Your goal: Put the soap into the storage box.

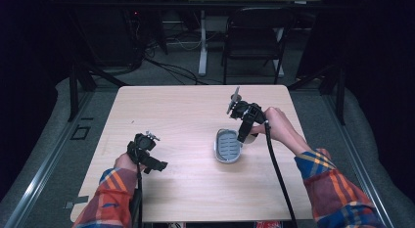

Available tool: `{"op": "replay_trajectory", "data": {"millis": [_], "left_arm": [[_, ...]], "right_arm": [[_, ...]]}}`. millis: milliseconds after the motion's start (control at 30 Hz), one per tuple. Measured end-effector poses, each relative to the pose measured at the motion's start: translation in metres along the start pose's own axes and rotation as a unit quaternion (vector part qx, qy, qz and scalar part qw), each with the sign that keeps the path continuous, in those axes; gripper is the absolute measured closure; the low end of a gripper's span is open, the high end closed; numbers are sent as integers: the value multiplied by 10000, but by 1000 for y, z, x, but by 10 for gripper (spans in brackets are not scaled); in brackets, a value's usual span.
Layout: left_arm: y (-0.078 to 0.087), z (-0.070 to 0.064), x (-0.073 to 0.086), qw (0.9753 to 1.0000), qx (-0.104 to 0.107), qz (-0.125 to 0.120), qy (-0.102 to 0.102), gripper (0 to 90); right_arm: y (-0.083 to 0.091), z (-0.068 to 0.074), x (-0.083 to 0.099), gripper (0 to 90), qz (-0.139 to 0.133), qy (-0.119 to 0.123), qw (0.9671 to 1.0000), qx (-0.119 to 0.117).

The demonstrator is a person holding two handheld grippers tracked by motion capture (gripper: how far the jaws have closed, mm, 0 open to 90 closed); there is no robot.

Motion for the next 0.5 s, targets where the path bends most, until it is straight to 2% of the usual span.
{"op": "replay_trajectory", "data": {"millis": [500], "left_arm": [[0,0,0,10000,2,3,-3,0]], "right_arm": [[-3,7,-19,234,26,161,9999,-57]]}}
Point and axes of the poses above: each handheld gripper's, and its own axes: y roughly backward along the jaws, x roughly out of its underside, z roughly to its left, the point moved 4 cm from there along -y, roughly forward along the jaws, and after that the axes turned 10 degrees about z, right-handed, at the moved point
